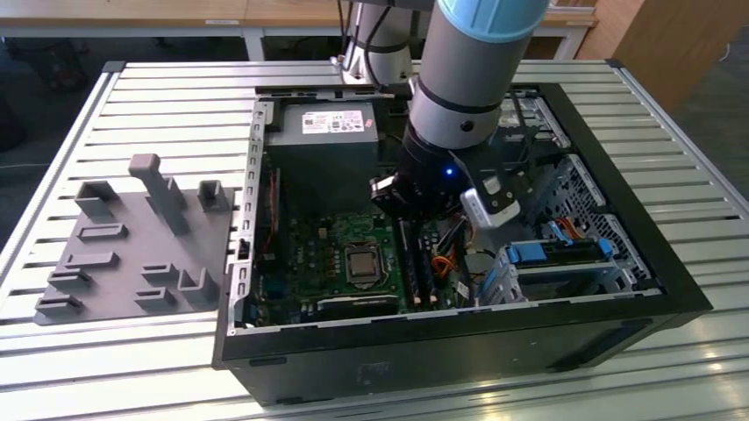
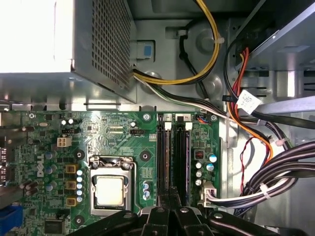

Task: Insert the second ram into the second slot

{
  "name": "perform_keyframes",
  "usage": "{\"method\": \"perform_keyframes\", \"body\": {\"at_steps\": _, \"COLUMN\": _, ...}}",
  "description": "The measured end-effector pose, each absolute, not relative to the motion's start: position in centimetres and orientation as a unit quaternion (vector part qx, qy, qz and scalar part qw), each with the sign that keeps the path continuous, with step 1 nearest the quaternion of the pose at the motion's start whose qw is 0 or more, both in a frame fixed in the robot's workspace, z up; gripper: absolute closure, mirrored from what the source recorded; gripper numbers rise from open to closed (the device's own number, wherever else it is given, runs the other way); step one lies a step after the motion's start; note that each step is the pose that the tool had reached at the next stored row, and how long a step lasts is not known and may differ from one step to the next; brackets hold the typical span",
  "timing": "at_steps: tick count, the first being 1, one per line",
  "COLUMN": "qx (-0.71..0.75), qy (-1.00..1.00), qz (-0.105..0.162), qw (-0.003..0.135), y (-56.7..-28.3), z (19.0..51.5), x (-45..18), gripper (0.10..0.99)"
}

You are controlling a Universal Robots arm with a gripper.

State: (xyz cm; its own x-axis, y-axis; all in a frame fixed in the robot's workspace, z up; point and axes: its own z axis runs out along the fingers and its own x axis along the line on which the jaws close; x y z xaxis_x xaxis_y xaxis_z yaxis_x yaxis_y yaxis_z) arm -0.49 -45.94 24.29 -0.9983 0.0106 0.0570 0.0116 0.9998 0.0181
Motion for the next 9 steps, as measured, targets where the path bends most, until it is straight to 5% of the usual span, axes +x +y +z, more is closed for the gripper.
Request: {"method": "perform_keyframes", "body": {"at_steps": 9, "qx": -0.006, "qy": -1.0, "qz": -0.009, "qw": 0.028, "y": -45.94, "z": 24.48, "x": -0.49, "gripper": 0.969}}
